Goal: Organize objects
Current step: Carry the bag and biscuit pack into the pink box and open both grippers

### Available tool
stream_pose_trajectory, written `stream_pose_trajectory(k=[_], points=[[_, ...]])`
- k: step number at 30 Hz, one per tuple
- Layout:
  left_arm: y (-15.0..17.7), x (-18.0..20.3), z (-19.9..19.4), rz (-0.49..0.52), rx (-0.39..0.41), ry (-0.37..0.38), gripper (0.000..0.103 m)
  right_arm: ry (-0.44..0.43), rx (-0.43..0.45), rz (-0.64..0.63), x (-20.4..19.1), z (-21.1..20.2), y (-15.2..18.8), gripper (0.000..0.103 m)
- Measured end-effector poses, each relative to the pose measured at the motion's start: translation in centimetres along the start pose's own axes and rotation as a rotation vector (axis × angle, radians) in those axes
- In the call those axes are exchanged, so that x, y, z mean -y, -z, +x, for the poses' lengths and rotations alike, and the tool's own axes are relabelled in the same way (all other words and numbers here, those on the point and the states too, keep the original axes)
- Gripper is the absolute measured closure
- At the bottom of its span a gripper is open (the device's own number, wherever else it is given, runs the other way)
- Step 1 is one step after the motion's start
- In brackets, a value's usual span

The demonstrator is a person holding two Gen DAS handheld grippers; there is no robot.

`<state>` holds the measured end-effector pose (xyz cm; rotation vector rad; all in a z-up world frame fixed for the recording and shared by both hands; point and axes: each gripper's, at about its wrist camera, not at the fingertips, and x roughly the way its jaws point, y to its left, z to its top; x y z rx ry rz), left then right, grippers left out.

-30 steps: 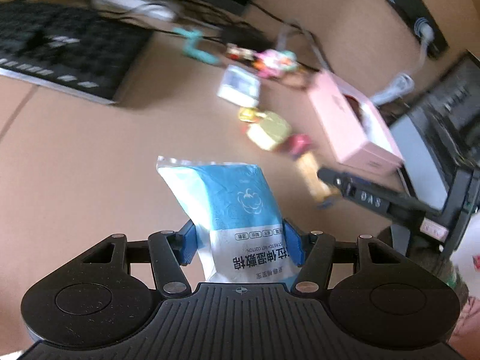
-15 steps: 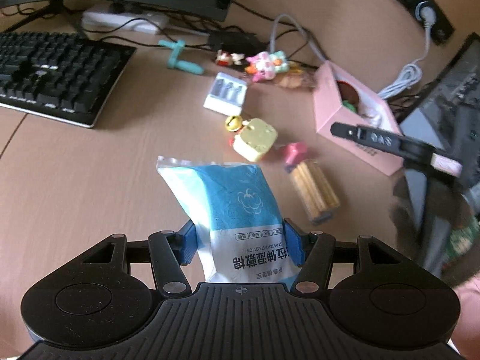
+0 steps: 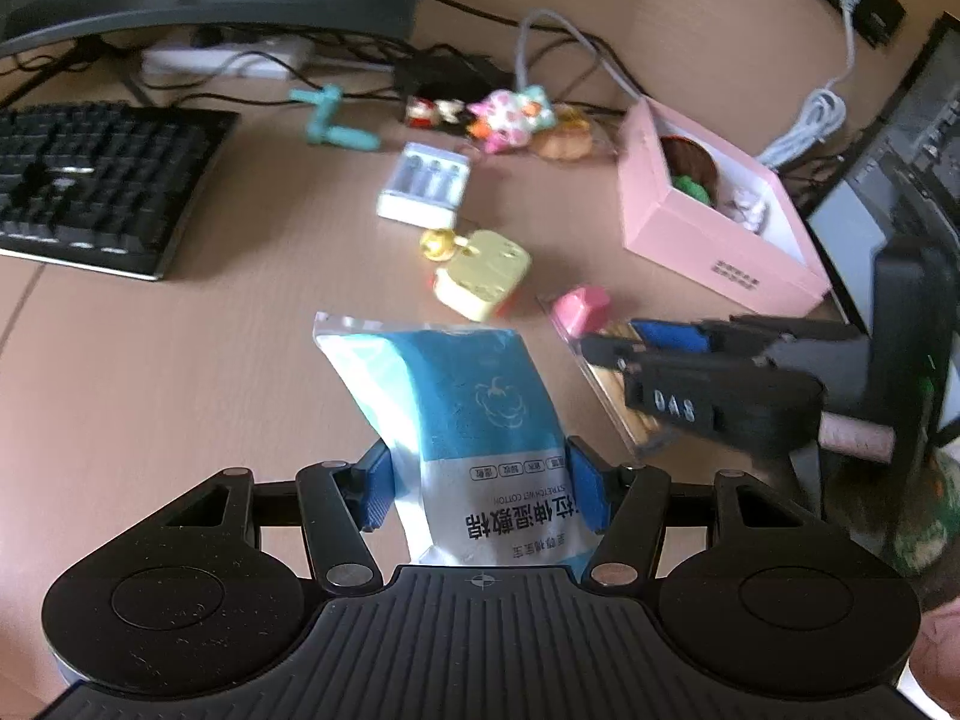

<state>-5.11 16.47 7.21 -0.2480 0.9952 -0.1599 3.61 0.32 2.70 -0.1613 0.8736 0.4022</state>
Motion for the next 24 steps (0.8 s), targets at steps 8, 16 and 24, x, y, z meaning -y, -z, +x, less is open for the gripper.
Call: stream_pose_trajectory(k=[8,16,24], points=[[-4.5,5.4,1.4,0.122,0.03,0.211,0.04,0.116,0.03,0.098,4.0,-8.4,5.3,0.072],[-15.5,18.4,7.3,0.428,0.14,0.379,0.04,0.187,0.116,0.317,9.0,-14.7,8.4,0.072],[-19.0,24.1,21.2,0.522,-0.064,0.174,0.039,0.227,0.169,0.375,10.9,-17.3,9.8,0.072]])
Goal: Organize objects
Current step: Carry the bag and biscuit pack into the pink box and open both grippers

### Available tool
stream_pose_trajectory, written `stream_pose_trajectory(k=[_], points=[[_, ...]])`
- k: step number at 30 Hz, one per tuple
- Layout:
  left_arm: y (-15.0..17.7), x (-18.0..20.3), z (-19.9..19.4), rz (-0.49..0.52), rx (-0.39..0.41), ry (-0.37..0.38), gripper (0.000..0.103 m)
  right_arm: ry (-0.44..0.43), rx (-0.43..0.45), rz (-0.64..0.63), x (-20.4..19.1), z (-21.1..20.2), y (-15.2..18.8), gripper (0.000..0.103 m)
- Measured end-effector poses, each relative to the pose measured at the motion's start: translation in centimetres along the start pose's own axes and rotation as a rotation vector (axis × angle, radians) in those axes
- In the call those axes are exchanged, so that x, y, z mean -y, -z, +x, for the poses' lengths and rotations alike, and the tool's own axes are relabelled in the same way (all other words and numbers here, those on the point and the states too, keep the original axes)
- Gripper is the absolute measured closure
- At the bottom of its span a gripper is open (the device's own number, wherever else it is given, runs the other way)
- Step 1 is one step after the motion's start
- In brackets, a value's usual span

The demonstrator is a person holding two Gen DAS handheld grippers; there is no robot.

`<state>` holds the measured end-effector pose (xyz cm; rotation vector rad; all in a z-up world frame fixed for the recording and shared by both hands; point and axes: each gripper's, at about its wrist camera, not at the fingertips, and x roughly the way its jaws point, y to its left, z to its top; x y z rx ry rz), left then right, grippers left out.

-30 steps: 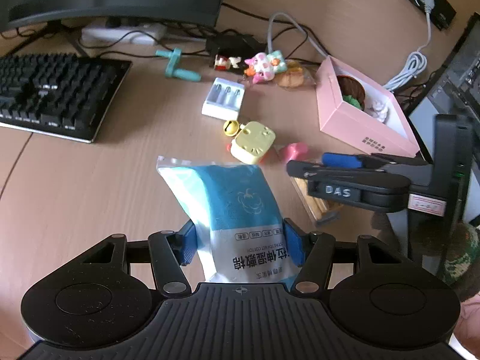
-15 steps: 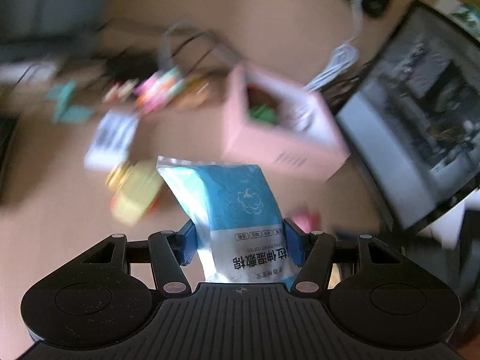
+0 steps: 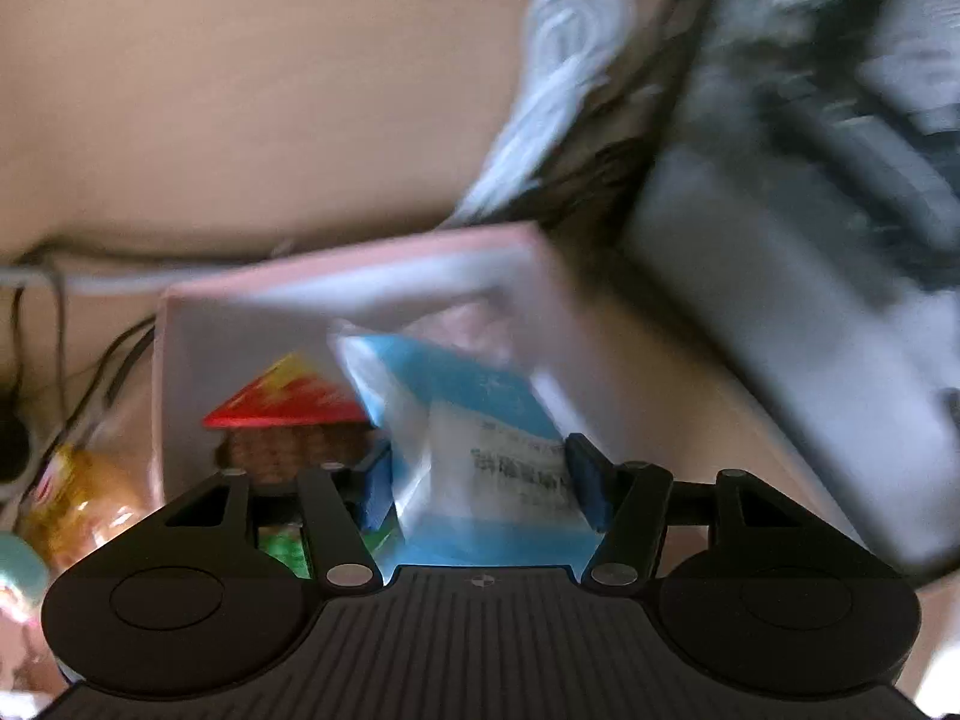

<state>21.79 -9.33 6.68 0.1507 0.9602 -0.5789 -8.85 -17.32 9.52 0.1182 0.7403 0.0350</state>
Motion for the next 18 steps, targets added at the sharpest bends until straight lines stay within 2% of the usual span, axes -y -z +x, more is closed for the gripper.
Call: stream_pose_trajectory(k=[2,5,7,9,12,14,18], points=[[0.2,-0.4,0.3,-0.023,0.003,-0.067,0.039,0.011,0.009,-0.009,0.7,-0.3,0.0,0.072],[0.9,0.7,0.2,0.085,-0.017,-0.142,0.038,0.021,0.008,-0.022,1.4,0.1,-0.1,0.072],[1.4,1.4,-0.6,0.111,-0.002,-0.153,0.039,0.021,0.008,-0.036,1.6,0.6,-0.6,0.072],[1.9,0.7,-2.3,0.038,0.044,-0.129,0.041,0.017,0.02,-0.052,1.7,1.1,-1.4,0.072],[3.3,-1.2,-6.3,-0.109,0.154,-0.092,0.041,0.001,0.059,-0.062,1.6,1.5,-3.4,0.072],[4.8,-2.3,-8.7,-0.15,0.208,-0.085,0.041,-0.011,0.089,-0.06,1.4,2.1,-5.2,0.072],[8.3,-3.7,-12.5,-0.242,0.254,-0.069,0.042,-0.005,0.141,-0.006,1.9,4.6,-9.3,0.072]])
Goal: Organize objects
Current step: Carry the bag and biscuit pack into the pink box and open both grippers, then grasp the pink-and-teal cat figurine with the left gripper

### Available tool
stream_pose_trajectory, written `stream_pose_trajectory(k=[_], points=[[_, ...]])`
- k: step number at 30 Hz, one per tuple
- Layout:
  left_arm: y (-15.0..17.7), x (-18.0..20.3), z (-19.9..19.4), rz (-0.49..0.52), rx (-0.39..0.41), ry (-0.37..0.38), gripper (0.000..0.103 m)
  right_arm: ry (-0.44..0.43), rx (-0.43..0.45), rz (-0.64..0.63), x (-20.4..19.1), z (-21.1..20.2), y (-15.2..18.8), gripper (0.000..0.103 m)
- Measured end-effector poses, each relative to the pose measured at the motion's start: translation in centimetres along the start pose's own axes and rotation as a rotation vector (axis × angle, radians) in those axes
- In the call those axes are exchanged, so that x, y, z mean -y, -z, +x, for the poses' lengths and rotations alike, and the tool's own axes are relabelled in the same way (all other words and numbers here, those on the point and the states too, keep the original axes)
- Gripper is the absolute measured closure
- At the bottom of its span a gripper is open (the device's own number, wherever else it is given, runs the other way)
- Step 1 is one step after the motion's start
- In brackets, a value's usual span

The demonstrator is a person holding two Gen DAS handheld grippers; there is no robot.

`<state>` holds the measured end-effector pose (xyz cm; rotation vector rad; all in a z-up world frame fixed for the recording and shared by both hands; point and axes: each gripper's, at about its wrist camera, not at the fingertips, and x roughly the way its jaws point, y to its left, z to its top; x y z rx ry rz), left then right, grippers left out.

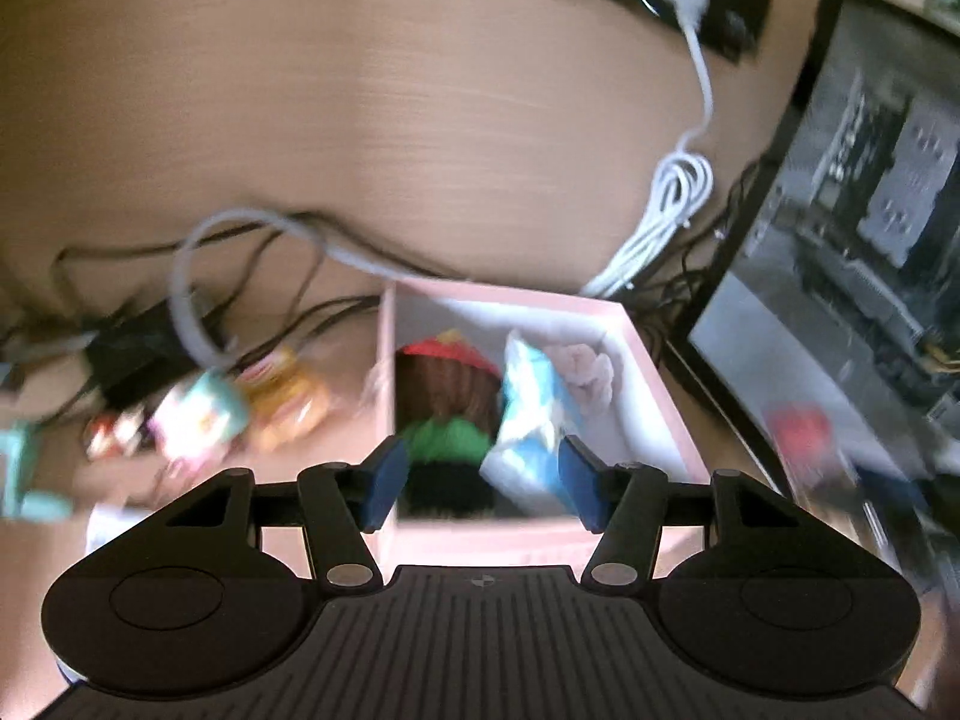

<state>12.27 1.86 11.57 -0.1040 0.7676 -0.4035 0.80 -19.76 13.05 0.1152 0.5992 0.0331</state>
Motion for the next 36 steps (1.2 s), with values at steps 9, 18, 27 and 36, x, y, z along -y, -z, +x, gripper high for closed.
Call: stream_pose_trajectory(k=[9,18,27,36], points=[[8.3,-6.2,-6.3,-0.095,-0.032,-0.12,0.042,-0.015,-0.024,0.195,1.2,8.8,-3.2,0.064],[11.1,-11.8,-7.9,-0.134,-0.058,-0.196,0.042,-0.045,-0.065,-0.042,-3.8,2.7,4.1,0.041],[3.5,-9.0,-3.0,0.178,0.035,-0.201,0.042,-0.023,-0.126,-0.156,-8.0,-0.1,8.1,0.03],[-0.9,-9.7,7.0,0.443,-0.1,-0.365,0.038,0.038,-0.144,-0.167,-7.1,-1.3,9.1,0.026]])
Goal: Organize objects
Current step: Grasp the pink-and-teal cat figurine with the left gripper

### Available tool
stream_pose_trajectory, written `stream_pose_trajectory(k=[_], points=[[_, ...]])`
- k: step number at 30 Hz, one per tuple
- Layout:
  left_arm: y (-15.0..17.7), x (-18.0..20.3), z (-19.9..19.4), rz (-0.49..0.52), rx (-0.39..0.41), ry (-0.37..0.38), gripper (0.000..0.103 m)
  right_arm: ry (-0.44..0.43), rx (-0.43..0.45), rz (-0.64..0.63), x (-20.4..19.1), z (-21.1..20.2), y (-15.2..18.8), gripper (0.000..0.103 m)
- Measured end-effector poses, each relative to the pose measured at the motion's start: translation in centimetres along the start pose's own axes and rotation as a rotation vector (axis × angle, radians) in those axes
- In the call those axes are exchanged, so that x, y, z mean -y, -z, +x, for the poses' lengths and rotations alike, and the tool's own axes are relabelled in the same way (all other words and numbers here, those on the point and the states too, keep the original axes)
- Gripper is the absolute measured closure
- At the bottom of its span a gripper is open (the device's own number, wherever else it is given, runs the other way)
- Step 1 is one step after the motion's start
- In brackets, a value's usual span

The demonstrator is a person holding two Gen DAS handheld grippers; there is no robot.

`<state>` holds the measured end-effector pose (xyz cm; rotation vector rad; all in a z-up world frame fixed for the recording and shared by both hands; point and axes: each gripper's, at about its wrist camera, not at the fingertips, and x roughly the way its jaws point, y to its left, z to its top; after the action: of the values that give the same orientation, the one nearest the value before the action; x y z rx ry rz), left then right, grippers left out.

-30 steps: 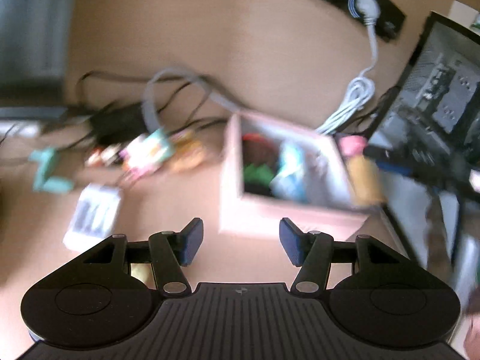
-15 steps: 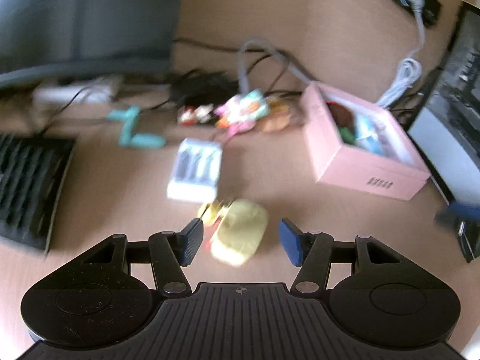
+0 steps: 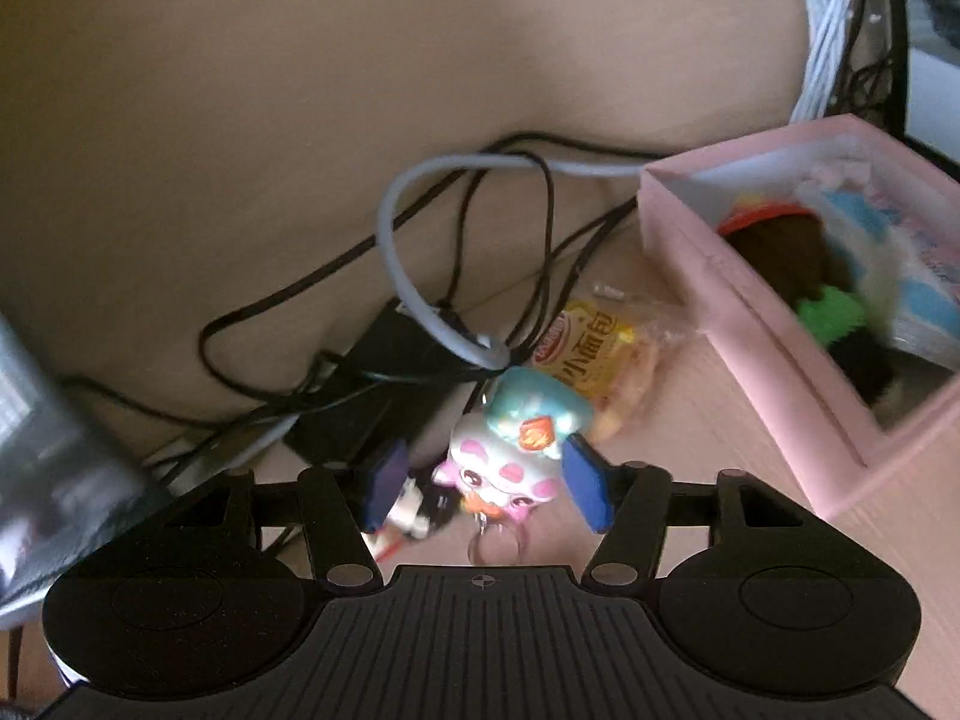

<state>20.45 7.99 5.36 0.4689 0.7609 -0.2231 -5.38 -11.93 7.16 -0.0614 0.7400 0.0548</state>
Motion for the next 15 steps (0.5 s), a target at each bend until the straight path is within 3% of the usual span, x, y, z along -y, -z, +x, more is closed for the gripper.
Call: stream_pose_trajectory(k=[3,7,10,15], points=[[-0.6,0.0,1.5,-0.011,-0.033,0.035,0.049,0.022,-0.022,0.03,0.9,0.2,0.6,0.025],[-0.6,-0.5,1.5,-0.118,-0.023,0.078,0.053,0.043,-0.039,0.049,1.7,0.4,1.2,0.025],[0.2,-0.6,-0.6,-0.175,0.021,0.111,0.055,0.044,-0.043,0.053,2.1,0.6,1.3,0.025],[2.1,-0.8,-6.4,-0.296,0.068,0.235,0.056,0.007,-0.064,0.044,1.9,2.0,1.1,0.025]])
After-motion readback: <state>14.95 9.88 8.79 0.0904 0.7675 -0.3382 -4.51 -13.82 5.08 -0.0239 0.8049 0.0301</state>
